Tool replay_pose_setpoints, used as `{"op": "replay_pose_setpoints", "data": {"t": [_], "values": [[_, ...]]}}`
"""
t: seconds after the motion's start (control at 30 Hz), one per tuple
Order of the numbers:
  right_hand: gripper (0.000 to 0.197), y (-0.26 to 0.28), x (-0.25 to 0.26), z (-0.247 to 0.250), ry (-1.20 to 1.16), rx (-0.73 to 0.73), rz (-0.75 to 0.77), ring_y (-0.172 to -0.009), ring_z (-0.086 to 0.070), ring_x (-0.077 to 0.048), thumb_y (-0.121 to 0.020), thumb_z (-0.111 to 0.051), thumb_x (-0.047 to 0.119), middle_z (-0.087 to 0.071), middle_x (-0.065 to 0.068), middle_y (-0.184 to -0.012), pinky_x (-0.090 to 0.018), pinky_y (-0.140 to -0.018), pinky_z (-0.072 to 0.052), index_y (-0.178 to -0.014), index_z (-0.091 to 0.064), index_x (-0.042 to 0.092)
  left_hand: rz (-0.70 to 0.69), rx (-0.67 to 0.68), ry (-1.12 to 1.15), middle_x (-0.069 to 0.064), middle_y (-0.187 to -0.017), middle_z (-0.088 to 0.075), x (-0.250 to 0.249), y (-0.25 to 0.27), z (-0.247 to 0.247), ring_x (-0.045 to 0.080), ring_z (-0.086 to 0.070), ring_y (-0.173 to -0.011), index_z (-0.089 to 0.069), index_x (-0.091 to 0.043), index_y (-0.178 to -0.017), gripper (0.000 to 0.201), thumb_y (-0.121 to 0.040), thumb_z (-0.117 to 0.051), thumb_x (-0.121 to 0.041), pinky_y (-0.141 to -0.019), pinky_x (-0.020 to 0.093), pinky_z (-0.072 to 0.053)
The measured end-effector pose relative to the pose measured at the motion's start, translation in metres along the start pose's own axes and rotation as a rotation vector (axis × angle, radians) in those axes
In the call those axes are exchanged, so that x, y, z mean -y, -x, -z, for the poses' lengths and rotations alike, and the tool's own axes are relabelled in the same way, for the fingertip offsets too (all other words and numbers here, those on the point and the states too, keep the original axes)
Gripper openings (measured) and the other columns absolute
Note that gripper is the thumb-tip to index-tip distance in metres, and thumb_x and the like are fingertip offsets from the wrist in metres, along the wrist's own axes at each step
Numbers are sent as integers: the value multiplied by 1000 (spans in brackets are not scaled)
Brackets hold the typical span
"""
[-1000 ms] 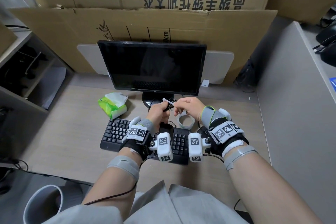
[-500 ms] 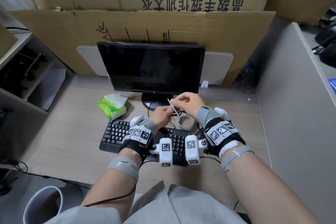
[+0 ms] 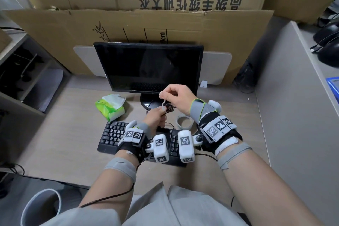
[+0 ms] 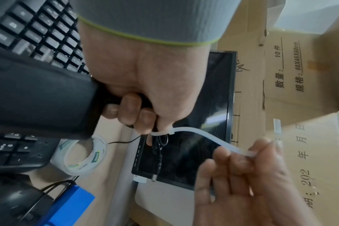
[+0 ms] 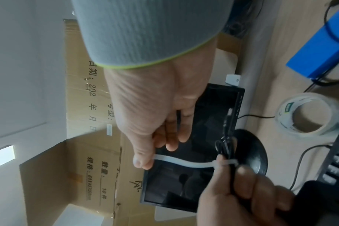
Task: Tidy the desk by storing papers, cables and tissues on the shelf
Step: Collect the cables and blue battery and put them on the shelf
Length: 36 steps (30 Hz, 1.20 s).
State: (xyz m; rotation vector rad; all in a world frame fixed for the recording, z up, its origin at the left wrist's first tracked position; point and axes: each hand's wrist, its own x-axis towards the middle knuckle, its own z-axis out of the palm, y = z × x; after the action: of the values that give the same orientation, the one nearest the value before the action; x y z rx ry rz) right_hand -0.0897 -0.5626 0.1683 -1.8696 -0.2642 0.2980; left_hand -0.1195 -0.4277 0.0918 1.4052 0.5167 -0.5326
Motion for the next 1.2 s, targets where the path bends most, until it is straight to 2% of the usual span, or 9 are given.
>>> {"op": "replay_pose_setpoints", "data": {"t": [0.13,0.23,0.37,0.5,0.73,0.87,0.97,1.07,1.2], "values": [[17,3,-11,0,-130,37,-53,-79,-65,-16,-91,-64,24,-73,-6,-82,-40,-84,-54,-87,-65,8,25,-6,172,-4,-51,-31,-6,1,8,14,-17,-46,-40,-21,-72,12,-82,-40,-28,-45,25,-20],[25,7,-12,-4,-317,34,-103,-72,-65,-29,-94,-61,15,-68,-16,-72,-49,-84,-56,-95,-59,-10,-66,20,63,-6,-54,-27,-7,0,6,12,-17,-48,-45,-23,-70,29,-83,-55,-48,-50,27,-16],[19,10,-5,-8,-359,54,-116,-61,-61,-25,-95,-60,10,-62,-13,-64,-43,-81,-59,-94,-60,-8,-157,0,20,-8,-54,-18,-4,-2,7,10,-14,-49,-40,-24,-58,36,-92,-52,-31,-53,26,-12],[13,8,-2,-8,-343,93,-126,-51,-55,-20,-94,-62,11,-59,-5,-56,-48,-80,-57,-85,-60,2,-168,-139,66,-10,-45,-30,-5,-6,16,7,-24,-38,-41,-17,-72,34,-105,-38,-29,-39,19,-26],[20,2,-6,-18,-402,11,-199,-61,-58,-22,-96,-57,13,-63,-9,-67,-35,-73,-59,-100,-61,-7,-139,-235,176,-2,-59,-44,-16,-3,40,8,-29,-37,-43,-16,-79,29,-103,-41,-31,-46,23,-22],[58,-7,-15,-41,-312,62,-436,-105,-63,-15,-93,-44,61,-70,-2,-114,-39,-98,-46,-122,-60,14,-156,-225,401,-3,-56,-48,-31,4,67,7,-31,-37,-52,-13,-90,19,-103,-39,-21,-42,19,-27],[87,-4,-31,-66,-393,249,-588,-116,-59,-12,-72,-34,89,-67,4,-123,-43,-100,-43,-127,-59,27,-186,-191,616,-3,-60,-46,-36,6,83,9,-35,-39,-49,-16,-85,21,-101,-36,-14,-49,21,-32],[68,-3,-37,-95,-399,342,-571,-111,-63,-19,-77,-65,62,-65,-2,-123,-50,-97,-52,-129,-55,20,-222,-246,678,-2,-67,-40,-38,6,104,11,-38,-45,-45,-17,-82,22,-101,-35,-12,-54,23,-36],[47,-9,-41,-115,-346,407,-546,-95,-65,-20,-84,-75,18,-64,-14,-118,-44,-89,-57,-126,-56,7,-233,-317,517,4,-73,-47,-29,7,125,17,-50,-65,-46,-10,-86,19,-101,-35,-8,-64,29,-52]]}}
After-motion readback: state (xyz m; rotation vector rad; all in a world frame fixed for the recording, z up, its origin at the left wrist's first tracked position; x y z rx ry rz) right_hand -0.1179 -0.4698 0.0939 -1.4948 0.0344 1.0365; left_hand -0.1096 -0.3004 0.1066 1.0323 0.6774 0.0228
